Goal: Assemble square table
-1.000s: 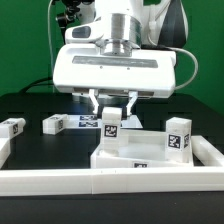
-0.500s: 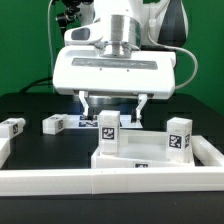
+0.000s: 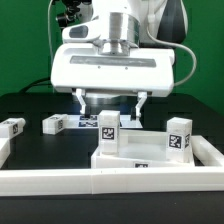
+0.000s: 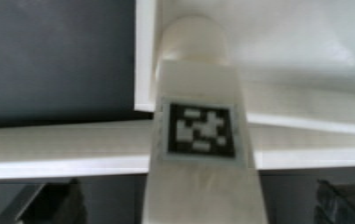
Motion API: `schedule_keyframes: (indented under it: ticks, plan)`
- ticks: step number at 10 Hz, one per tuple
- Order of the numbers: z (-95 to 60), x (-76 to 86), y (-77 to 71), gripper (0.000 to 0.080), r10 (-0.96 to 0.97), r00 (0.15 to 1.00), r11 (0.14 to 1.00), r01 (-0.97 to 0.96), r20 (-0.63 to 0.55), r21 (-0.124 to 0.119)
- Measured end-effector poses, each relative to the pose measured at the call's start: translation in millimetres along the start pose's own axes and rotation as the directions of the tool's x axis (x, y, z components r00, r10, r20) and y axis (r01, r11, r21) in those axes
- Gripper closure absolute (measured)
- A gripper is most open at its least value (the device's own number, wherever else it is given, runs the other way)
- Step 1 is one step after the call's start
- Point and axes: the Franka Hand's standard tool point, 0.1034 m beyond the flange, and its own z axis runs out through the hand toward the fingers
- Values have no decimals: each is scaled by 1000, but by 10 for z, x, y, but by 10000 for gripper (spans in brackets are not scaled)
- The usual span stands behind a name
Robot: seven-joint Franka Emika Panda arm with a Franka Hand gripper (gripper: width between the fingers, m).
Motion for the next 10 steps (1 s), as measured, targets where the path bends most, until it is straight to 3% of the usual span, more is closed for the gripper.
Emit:
schedule_keyframes:
  ticks: [4, 5, 6, 10]
  plan:
    - [-109, 122, 89, 150, 18, 999, 1000, -18, 42, 11]
    - [-74, 70, 90, 150, 22, 996, 1000, -23, 86, 19]
    - [-49, 41, 53, 150, 28, 981, 998, -38, 193, 46]
    - [13, 28, 13, 150, 31, 910, 993, -74, 414, 89]
